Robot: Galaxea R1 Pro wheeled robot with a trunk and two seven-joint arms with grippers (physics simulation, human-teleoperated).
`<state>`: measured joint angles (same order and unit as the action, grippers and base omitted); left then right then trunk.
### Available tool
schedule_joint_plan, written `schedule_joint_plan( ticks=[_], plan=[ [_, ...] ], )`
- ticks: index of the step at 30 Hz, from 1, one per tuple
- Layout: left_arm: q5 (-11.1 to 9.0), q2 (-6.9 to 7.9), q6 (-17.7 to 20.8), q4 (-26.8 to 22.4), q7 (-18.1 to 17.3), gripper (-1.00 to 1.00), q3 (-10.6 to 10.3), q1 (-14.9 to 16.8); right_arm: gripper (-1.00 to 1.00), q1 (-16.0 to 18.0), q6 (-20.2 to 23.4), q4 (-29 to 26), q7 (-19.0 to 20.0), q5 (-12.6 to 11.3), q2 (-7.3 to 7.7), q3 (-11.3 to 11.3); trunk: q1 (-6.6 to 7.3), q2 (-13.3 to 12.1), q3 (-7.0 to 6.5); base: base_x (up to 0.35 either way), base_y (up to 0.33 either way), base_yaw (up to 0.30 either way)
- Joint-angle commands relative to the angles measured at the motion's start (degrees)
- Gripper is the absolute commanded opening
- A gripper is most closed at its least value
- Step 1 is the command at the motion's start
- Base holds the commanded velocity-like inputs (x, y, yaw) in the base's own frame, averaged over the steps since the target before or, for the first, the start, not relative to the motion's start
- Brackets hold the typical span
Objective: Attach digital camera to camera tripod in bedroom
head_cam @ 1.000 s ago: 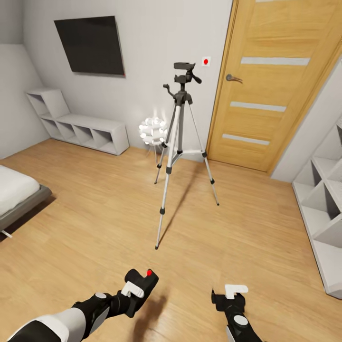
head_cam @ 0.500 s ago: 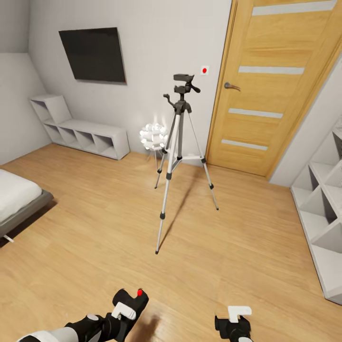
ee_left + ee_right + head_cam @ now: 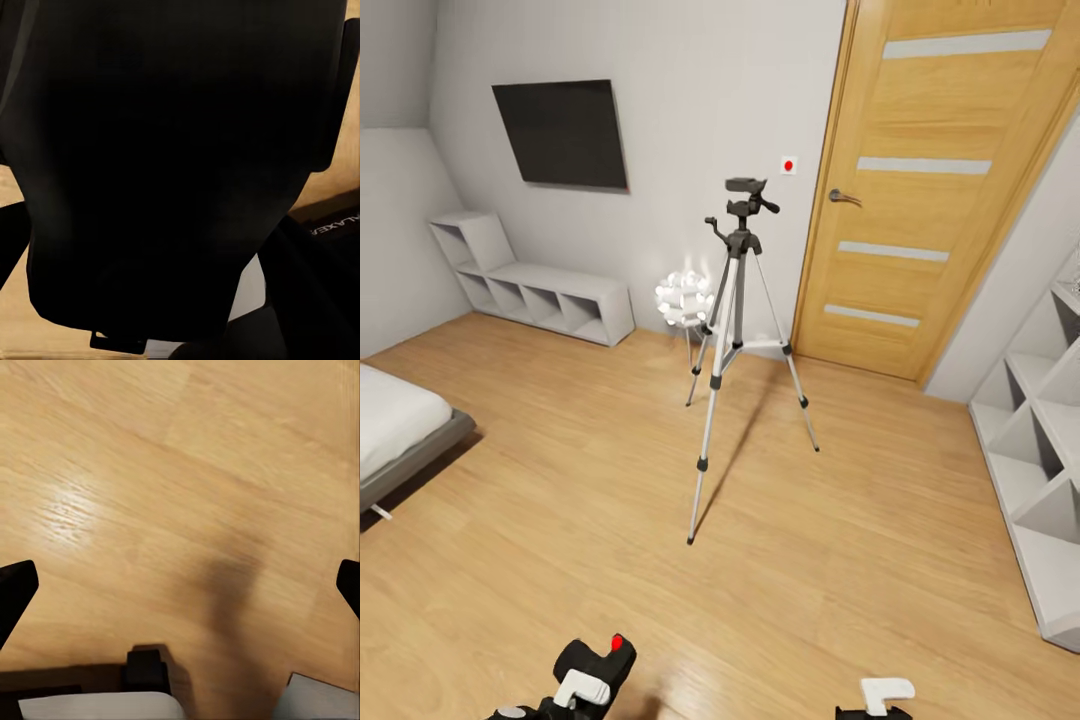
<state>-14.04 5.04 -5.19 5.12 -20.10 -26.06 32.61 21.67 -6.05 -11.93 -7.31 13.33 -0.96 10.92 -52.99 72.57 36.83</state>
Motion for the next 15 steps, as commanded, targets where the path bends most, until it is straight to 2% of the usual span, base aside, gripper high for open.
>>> schedule_joint_plan(
  ticks=[1,7,15],
  plan=[
    [-0.7,0.03,-0.4,0.2,-0.3,-1.0,-0.5,-0.2,1.0,0.0,-0.2,0.2,-0.1,0.6,0.15,0.5,0.23,-0.4,-0.24,0.0,0.0,0.0],
    [-1.1,0.6,-0.5,0.2,-0.3,-1.0,-0.5,-1.5,1.0,0.0,-0.2,1.0,-0.1,0.6,0.49,0.5,1.54,-2.8,-1.87,0.0,0.0,0.0],
    [-1.1,0.41,-0.5,0.2,-0.2,-1.0,-0.5,-1.7,1.0,0.0,-0.2,1.1,0.0,0.6,0.35,0.5,3.3,-6.0,-4.04,0.0,0.0,0.0]
  ],
)
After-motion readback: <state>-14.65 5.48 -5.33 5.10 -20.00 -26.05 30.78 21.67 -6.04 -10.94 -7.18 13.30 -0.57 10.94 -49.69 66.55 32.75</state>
